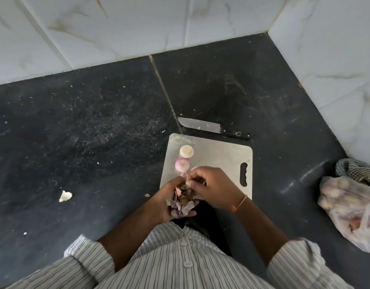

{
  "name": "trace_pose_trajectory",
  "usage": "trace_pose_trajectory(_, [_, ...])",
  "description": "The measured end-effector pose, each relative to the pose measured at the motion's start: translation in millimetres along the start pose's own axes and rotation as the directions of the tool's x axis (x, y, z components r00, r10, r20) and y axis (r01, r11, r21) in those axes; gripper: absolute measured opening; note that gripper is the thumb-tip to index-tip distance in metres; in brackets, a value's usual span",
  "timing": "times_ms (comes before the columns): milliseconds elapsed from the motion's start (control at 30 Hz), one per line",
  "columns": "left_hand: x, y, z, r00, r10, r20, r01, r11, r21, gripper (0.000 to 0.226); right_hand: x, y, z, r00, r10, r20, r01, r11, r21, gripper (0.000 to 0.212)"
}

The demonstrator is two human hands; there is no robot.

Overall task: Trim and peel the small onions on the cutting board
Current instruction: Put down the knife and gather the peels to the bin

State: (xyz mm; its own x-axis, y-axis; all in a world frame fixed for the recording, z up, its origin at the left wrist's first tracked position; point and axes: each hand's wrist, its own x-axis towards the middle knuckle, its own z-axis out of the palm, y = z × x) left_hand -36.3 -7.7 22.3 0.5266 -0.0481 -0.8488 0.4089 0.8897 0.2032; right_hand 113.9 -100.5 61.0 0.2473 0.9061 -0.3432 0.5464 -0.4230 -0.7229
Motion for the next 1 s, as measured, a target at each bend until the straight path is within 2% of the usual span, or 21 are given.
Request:
trace_pose_trajectory(100, [-1, 2, -1, 0.999, -0.002, 0.033, 0.0, 0.998, 0.064, 0.048, -10, 3, 22, 0.993, -0.095, -0.074, 0.073, 0.964, -0.255, 0.017])
trace_pose_trajectory(167, [-2, -1, -2, 1.0, -0.015, 0.027, 0.012, 0.995, 0.103, 0.046, -12, 6, 31, 0.983, -0.11, -0.147, 0.056, 0.941, -0.333, 0.019])
trace_pose_trajectory(267, [1, -6, -7, 0.999, -0.031, -0.015, 0.032, 0.987, 0.155, 0.046, -15, 4, 34, 0.979, -0.011, -0.204, -0.035, 0.974, -0.222, 0.016])
trace_pose_trajectory(367, [2, -10, -11, 0.998, -0.064, -0.011, 0.065, 0.978, 0.197, 0.052, -15, 2, 34, 0.992, 0.033, -0.123, -0.048, 0.992, -0.117, 0.014])
trace_pose_trajectory(533, [-9, -11, -11, 0.999, -0.051, 0.004, 0.05, 0.991, 0.126, 0.057, -9, 3, 29, 0.999, 0.009, 0.04, -0.007, 0.998, -0.065, 0.016])
trace_pose_trajectory(633, [-13, -8, -19, 0.999, -0.047, -0.007, 0.048, 0.993, 0.106, 0.044, -3, 0, 24, 0.998, 0.03, -0.05, -0.032, 0.999, -0.029, 0.013])
trace_pose_trajectory(767, [-13, -11, -31, 0.999, -0.041, -0.005, 0.041, 0.998, 0.042, 0.036, 19, 10, 29, 0.959, 0.094, -0.269, -0.167, 0.95, -0.265, 0.021])
trace_pose_trajectory(867, [-16, -15, -38, 0.999, -0.052, -0.004, 0.052, 0.998, 0.038, 0.035, 32, 11, 38, 0.957, 0.144, -0.251, -0.238, 0.884, -0.402, 0.03])
trace_pose_trajectory(1000, [-21, -12, -42, 0.997, -0.068, 0.025, 0.068, 0.997, 0.023, 0.034, 41, 10, 51, 0.969, 0.122, -0.214, -0.221, 0.812, -0.54, 0.032])
